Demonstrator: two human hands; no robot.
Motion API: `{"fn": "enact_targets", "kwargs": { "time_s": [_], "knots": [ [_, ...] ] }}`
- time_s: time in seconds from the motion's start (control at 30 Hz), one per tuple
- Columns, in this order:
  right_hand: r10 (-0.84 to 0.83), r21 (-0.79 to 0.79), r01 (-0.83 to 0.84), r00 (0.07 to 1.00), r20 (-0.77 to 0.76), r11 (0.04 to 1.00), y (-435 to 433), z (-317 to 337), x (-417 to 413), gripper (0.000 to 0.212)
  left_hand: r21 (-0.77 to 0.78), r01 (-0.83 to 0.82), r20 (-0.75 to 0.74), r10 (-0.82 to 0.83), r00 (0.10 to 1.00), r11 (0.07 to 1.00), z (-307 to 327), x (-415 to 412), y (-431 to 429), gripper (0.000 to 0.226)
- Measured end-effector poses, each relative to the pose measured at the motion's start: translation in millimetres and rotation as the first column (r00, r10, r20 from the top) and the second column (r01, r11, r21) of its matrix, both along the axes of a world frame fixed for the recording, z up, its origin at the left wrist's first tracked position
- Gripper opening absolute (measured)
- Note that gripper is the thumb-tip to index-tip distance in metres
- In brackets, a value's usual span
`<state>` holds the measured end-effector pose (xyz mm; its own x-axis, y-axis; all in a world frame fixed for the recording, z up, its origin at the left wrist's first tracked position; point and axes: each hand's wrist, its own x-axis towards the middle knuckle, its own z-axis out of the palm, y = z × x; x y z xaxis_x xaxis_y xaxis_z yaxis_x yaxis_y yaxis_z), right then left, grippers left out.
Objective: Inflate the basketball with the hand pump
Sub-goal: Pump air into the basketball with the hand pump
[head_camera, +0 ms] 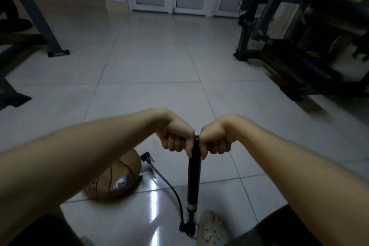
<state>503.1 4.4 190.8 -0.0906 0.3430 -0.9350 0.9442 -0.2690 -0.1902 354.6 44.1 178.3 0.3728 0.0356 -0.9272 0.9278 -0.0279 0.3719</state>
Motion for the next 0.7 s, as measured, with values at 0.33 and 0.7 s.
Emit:
{"fn": "enact_targets", "kwargs": {
  "time_s": [0.33,0.7],
  "knots": [
    [-0.037,-0.035,0.037,0.999,-0.002,0.999,-19,-109,-5,0.026,-0.054,0.031,-0.035,-0.033,0.999,0.998,-116,5,-17,0.059],
    [-0.118,-0.017,0.118,0.993,-0.015,0.993,12,33,30,0.044,0.107,0.148,0.02,-0.151,0.988,0.983,33,33,25,0.041]
  ]
}}
